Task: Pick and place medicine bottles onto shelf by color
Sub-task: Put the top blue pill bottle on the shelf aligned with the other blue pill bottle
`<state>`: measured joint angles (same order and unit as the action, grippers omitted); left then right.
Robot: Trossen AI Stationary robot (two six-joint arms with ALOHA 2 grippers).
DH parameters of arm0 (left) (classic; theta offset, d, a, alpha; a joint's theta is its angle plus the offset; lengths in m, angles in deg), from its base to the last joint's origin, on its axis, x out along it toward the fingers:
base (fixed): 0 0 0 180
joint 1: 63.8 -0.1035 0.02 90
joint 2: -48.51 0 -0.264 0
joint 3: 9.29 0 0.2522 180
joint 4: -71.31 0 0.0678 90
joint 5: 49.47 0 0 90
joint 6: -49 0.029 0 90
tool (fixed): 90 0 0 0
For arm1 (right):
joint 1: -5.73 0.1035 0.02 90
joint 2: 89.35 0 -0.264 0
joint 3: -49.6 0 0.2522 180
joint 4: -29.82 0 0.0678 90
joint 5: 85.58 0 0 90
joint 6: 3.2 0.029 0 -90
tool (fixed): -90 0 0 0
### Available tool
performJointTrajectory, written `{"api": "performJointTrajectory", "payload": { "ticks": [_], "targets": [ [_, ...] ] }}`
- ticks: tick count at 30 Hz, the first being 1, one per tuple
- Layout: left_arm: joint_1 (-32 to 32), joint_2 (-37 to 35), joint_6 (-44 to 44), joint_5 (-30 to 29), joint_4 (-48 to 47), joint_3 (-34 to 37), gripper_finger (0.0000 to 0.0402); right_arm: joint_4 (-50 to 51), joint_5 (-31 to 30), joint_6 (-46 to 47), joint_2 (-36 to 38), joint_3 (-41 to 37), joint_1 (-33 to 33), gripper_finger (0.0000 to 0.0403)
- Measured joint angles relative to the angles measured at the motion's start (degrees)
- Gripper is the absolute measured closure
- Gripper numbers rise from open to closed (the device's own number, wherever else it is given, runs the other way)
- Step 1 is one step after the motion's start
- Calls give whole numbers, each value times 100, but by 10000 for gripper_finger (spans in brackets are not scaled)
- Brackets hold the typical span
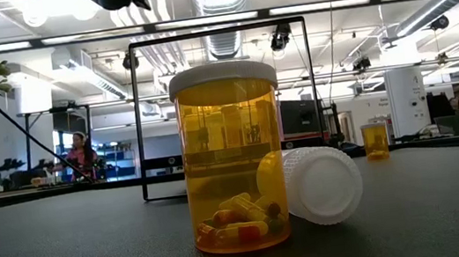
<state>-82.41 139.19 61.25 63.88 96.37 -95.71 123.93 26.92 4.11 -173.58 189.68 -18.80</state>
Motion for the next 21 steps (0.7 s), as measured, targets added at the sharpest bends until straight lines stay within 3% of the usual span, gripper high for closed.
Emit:
{"api": "performJointTrajectory", "payload": {
  "ticks": [10,21],
  "targets": [
    [0,3,13,-27,1082,-191,320,-1223,-47,-1194,422,0,2,173],
    [0,3,16,-28,1076,-659,320,-2481,40,-2338,242,0,2,171]
  ]
}}
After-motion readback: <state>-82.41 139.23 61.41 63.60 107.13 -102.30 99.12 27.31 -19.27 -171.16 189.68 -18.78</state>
